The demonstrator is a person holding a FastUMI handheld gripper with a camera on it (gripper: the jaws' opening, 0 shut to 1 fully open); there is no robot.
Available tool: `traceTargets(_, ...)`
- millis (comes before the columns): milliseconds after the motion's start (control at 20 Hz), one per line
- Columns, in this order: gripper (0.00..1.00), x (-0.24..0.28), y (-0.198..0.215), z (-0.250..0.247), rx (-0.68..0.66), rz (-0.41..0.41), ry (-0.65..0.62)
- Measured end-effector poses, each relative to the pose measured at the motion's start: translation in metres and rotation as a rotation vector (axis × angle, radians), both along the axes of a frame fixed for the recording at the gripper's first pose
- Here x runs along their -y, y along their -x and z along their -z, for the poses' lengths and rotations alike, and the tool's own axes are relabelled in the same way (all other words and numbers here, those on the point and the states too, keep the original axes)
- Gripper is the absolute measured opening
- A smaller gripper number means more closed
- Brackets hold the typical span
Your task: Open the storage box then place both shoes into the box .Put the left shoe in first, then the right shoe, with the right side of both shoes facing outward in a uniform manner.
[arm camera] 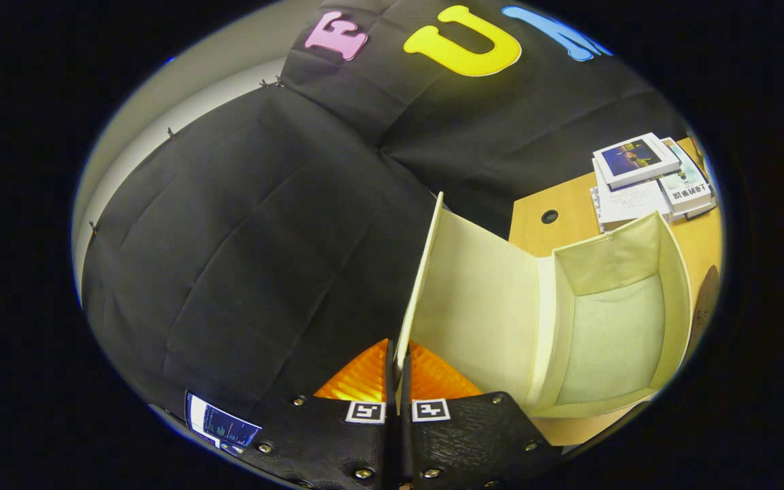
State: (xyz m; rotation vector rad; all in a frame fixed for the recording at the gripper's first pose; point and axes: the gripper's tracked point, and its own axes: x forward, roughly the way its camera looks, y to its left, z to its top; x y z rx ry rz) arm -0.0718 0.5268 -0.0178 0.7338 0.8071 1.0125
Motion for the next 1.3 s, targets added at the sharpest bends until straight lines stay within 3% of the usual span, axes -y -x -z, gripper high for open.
traceTargets(150, 0.05, -0.013, 0.006, 0.001, 0.052, -0.042, 0.005)
traceTargets(200, 0.17, -0.010, 0.009, -0.004, 0.068, -0.050, -0.001)
traceTargets(300, 0.56, -0.007, 0.010, -0.012, 0.118, -0.050, -0.016)
traceTargets(450, 0.97, 0.015, 0.004, -0.022, 0.229, -0.024, 0.008)
traceTargets(700, 0.97, 0.064, -0.015, -0.015, 0.386, 0.053, 0.118)
traceTargets(1300, 0.98, 0.213, -0.064, 0.044, 0.423, 0.280, 0.386)
